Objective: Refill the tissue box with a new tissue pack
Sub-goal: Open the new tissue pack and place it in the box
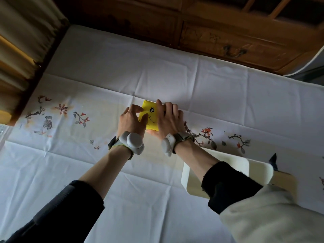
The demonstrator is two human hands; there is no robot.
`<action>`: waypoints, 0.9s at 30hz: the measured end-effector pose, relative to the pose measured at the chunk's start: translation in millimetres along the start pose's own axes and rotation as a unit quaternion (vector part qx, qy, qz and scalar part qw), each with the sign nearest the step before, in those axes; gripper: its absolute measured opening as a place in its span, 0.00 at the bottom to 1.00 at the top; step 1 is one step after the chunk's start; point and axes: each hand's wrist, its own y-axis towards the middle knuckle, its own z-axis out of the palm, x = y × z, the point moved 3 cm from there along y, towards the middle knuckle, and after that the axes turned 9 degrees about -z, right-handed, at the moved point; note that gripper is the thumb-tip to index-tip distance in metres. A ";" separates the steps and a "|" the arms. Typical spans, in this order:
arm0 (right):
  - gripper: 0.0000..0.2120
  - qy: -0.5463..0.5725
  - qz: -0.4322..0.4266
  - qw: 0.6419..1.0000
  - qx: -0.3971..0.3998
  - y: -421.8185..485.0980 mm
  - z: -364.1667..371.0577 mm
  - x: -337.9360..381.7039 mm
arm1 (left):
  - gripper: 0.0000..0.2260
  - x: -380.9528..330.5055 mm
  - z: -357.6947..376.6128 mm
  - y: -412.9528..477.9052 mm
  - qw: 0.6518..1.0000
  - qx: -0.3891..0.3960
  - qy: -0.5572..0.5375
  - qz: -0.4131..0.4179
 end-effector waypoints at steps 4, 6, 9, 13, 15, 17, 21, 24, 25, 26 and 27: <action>0.46 -0.012 0.022 0.999 -0.024 -12.8 -10.9 13.5 | 0.09 0.1 -8.8 -13.1 1.000 -0.019 -0.006 -0.011; 0.47 -0.015 0.034 0.999 -0.032 -17.2 -12.1 18.3 | 0.09 0.9 -9.9 -15.6 1.000 -0.020 -0.009 -0.019; 0.46 -0.036 0.052 0.997 -0.051 -30.4 -15.6 28.3 | 0.09 5.7 -14.5 -26.6 0.999 -0.020 -0.022 -0.024; 0.43 -0.047 0.066 0.994 -0.078 -44.6 -18.3 40.7 | 0.09 13.4 -20.4 -40.1 0.999 -0.021 -0.023 -0.022; 0.44 -0.042 0.063 0.994 -0.081 -49.9 -17.6 46.8 | 0.08 18.5 -23.5 -45.5 0.999 -0.022 -0.022 -0.026; 0.44 -0.034 0.061 0.994 -0.079 -54.9 -16.9 52.5 | 0.07 23.1 -26.8 -50.9 0.999 -0.021 -0.019 -0.026; 0.47 -0.028 0.055 0.996 -0.070 -63.9 -16.3 63.0 | 0.07 29.8 -32.5 -59.2 0.999 -0.024 -0.009 -0.022; 0.45 -0.031 0.049 0.996 -0.072 -69.1 -17.0 69.6 | 0.06 34.2 -34.4 -65.7 0.999 -0.033 0.009 -0.027; 0.45 -0.034 0.051 0.995 -0.076 -70.7 -17.7 70.8 | 0.06 35.4 -34.6 -67.4 0.999 -0.035 0.009 -0.032; 0.44 -0.036 0.052 0.995 -0.079 -73.0 -18.2 72.2 | 0.06 37.2 -34.5 -69.7 0.999 -0.036 0.008 -0.035; 0.43 -0.037 0.055 0.994 -0.082 -75.6 -18.5 73.2 | 0.06 38.4 -34.4 -71.7 0.999 -0.036 0.006 -0.037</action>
